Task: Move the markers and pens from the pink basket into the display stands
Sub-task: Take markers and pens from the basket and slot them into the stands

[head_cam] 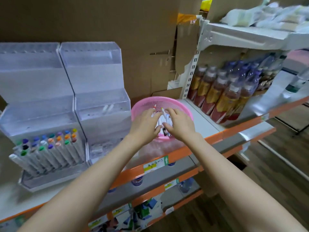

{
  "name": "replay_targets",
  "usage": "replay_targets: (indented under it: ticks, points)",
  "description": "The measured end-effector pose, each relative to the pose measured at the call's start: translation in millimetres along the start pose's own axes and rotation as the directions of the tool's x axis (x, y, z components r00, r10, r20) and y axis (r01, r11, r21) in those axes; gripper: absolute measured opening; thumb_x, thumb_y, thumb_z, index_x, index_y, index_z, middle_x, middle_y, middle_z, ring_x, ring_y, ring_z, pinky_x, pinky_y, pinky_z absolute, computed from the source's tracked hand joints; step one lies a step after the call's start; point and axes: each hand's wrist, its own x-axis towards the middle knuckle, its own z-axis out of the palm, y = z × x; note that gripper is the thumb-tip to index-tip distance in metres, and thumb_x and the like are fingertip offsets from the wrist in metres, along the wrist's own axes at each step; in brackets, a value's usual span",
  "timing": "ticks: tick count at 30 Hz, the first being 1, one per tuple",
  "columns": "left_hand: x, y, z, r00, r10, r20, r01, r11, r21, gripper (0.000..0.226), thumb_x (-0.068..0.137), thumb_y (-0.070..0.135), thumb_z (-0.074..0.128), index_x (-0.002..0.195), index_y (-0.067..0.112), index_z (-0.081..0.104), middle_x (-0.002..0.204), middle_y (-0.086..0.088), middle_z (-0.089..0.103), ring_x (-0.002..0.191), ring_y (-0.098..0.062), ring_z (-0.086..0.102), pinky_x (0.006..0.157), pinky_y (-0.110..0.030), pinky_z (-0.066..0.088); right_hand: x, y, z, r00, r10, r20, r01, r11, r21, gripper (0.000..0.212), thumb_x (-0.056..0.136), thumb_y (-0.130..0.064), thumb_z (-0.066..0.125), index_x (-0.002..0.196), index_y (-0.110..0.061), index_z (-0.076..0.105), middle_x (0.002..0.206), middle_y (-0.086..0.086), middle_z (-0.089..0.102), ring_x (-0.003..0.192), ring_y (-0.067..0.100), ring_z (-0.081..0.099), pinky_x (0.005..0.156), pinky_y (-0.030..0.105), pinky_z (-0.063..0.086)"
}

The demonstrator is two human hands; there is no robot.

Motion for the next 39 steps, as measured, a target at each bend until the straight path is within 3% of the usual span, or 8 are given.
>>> replay_targets:
  ticks: [7, 10, 13, 17, 20, 28, 35, 39]
  points:
    - [39, -10, 28, 0.921, -0.365, 0.140, 0.349, 0.929, 0.121, 0.039, 0.090, 0.036, 0.054, 0.121, 0.012, 0.056, 0.127, -0.013, 0.052, 0.115, -0.030, 0.051, 0.091, -0.037, 0.041, 52, 26, 21, 0.989, -0.017, 0.145, 0.014, 1.000, 0.024, 0.041, 0.089, -0.033, 0.059, 0.124, -0.015, 0.052, 0.119, 0.009, 0.061, 0.109, 0.029, 0.056, 0.083, 0.038, 0.047]
    - [47, -13, 36, 0.901, -0.412, 0.134, 0.378, 0.899, 0.221, 0.038, 0.091, 0.040, 0.052, 0.114, 0.011, 0.059, 0.117, -0.012, 0.062, 0.107, -0.030, 0.057, 0.085, -0.034, 0.043, 68, 28, 30, 0.975, -0.017, 0.220, -0.006, 0.995, 0.104, 0.028, 0.087, -0.039, 0.060, 0.102, -0.016, 0.061, 0.095, 0.006, 0.066, 0.092, 0.026, 0.060, 0.071, 0.036, 0.046]
    - [52, -16, 41, 0.886, -0.441, 0.142, 0.389, 0.875, 0.287, 0.042, 0.092, 0.046, 0.049, 0.116, 0.012, 0.058, 0.111, -0.012, 0.065, 0.103, -0.031, 0.060, 0.081, -0.034, 0.043, 76, 27, 39, 0.966, -0.026, 0.257, -0.014, 0.988, 0.152, 0.033, 0.085, -0.050, 0.059, 0.084, -0.017, 0.056, 0.079, 0.001, 0.060, 0.078, 0.023, 0.056, 0.065, 0.036, 0.046]
    - [55, -18, 44, 0.883, -0.444, 0.152, 0.405, 0.884, 0.232, 0.043, 0.091, 0.048, 0.053, 0.113, 0.012, 0.054, 0.106, -0.010, 0.066, 0.101, -0.031, 0.060, 0.073, -0.034, 0.040, 78, 24, 43, 0.961, -0.023, 0.275, -0.021, 0.987, 0.159, 0.033, 0.085, -0.048, 0.059, 0.077, -0.017, 0.049, 0.066, -0.004, 0.048, 0.071, 0.021, 0.050, 0.058, 0.031, 0.035]
    - [54, -21, 46, 0.896, -0.430, 0.114, 0.405, 0.894, 0.190, 0.040, 0.086, 0.049, 0.060, 0.105, 0.015, 0.053, 0.103, -0.009, 0.067, 0.097, -0.029, 0.061, 0.068, -0.033, 0.035, 76, 25, 41, 0.967, -0.024, 0.255, -0.027, 0.981, 0.191, 0.028, 0.086, -0.043, 0.059, 0.078, -0.017, 0.050, 0.067, -0.004, 0.049, 0.070, 0.019, 0.050, 0.052, 0.030, 0.030]
    - [51, -28, 53, 0.904, -0.425, 0.054, 0.422, 0.905, 0.057, 0.043, 0.083, 0.050, 0.063, 0.113, 0.020, 0.061, 0.098, 0.000, 0.069, 0.092, -0.023, 0.063, 0.075, -0.036, 0.050, 73, 23, 39, 0.977, 0.006, 0.212, -0.043, 0.984, 0.170, 0.031, 0.082, -0.046, 0.060, 0.089, -0.017, 0.050, 0.082, 0.001, 0.059, 0.075, 0.022, 0.056, 0.058, 0.030, 0.038]
    - [52, -26, 46, 0.886, -0.438, 0.154, 0.423, 0.898, 0.118, 0.032, 0.081, 0.052, 0.063, 0.082, 0.020, 0.064, 0.080, 0.002, 0.067, 0.077, -0.020, 0.060, 0.059, -0.029, 0.034, 76, 27, 45, 0.978, 0.052, 0.204, -0.090, 0.979, 0.181, 0.030, 0.076, -0.039, 0.064, 0.094, -0.017, 0.053, 0.086, 0.002, 0.063, 0.078, 0.022, 0.059, 0.063, 0.035, 0.049]
    - [50, -25, 49, 0.880, -0.461, 0.116, 0.457, 0.887, 0.058, 0.030, 0.080, 0.048, 0.066, 0.094, 0.021, 0.069, 0.086, 0.003, 0.069, 0.082, -0.018, 0.063, 0.069, -0.032, 0.049, 71, 29, 43, 0.988, 0.040, 0.148, -0.079, 0.960, 0.270, 0.035, 0.081, -0.042, 0.068, 0.101, -0.015, 0.055, 0.088, 0.002, 0.063, 0.081, 0.023, 0.059, 0.062, 0.032, 0.044]
